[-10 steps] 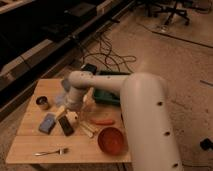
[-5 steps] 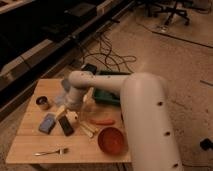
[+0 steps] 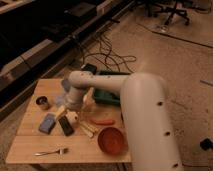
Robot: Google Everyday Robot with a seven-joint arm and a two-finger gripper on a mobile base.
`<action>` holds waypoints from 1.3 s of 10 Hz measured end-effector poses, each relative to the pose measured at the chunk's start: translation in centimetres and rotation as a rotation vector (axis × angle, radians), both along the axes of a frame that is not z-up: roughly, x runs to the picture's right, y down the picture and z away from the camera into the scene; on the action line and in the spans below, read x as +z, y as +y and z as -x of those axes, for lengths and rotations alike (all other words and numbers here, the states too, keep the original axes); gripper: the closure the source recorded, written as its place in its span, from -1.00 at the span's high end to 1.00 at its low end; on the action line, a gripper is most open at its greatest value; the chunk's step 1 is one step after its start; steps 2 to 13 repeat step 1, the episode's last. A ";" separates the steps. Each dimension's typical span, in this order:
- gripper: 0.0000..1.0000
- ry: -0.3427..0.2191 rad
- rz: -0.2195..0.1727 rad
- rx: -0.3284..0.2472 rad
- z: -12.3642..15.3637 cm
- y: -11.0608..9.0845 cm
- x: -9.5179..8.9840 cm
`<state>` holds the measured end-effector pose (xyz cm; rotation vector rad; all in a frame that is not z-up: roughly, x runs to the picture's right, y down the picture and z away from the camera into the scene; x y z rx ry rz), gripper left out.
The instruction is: Place eraser in table surface
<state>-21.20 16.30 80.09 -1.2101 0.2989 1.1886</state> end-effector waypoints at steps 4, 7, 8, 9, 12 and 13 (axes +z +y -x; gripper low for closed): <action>0.56 0.000 0.000 0.000 0.0 0.0 0.0; 0.56 0.000 0.000 0.000 0.0 0.0 0.0; 0.56 0.000 0.000 0.000 0.0 0.0 0.0; 0.56 0.000 0.000 0.000 0.0 0.0 0.0; 0.56 0.000 0.000 0.000 0.0 0.0 0.0; 0.56 0.000 0.000 0.000 0.0 0.0 0.0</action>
